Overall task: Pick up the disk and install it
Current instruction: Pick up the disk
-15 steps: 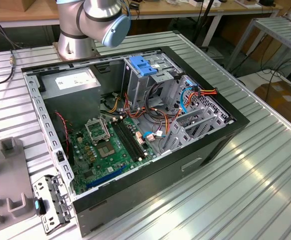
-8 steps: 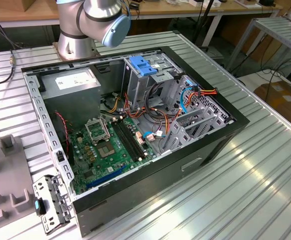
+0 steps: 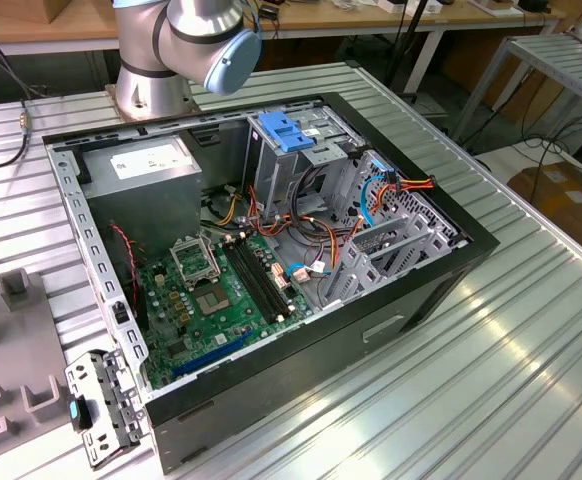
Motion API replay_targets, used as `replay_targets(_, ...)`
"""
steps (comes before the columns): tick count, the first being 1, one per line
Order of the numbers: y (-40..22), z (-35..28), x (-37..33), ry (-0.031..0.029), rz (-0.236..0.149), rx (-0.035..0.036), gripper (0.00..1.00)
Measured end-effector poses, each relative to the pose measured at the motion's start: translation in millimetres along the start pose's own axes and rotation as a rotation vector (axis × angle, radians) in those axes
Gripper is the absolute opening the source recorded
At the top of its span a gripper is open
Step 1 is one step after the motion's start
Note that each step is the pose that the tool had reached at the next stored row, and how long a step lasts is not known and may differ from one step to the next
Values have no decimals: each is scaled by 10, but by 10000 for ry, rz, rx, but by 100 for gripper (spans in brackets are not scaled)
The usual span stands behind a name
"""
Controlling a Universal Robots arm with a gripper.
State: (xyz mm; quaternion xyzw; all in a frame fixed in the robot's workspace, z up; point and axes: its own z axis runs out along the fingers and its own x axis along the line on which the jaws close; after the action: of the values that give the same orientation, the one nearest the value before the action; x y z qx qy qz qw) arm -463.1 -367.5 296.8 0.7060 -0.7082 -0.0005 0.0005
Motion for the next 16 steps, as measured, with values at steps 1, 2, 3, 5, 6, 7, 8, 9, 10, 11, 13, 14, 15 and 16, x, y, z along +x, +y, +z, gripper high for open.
replay_targets(1, 0, 0, 0, 0, 0, 0, 37)
replay_targets(2, 0, 1, 0, -1, 0, 1, 37)
replay_targets(3, 0, 1, 0, -1, 0, 1, 37)
replay_targets(5, 1, 0, 0, 0, 0, 0, 37)
replay_targets(6, 1, 1, 0, -1, 7, 1, 37)
replay_targets(7, 1, 0, 0, 0, 71, 0, 37)
replay_targets(8, 1, 1, 0, 0, 91, 0, 37)
replay_targets(9, 1, 1, 0, 0, 91, 0, 37)
replay_targets(10, 1, 1, 0, 0, 92, 0, 37)
replay_targets(11, 1, 1, 0, 0, 94, 0, 37)
replay_targets(13, 1, 1, 0, -1, 95, 0, 37)
replay_targets(14, 1, 1, 0, 0, 96, 0, 37)
replay_targets(15, 1, 1, 0, 0, 97, 0, 37)
replay_targets(16, 1, 0, 0, 0, 101, 0, 37)
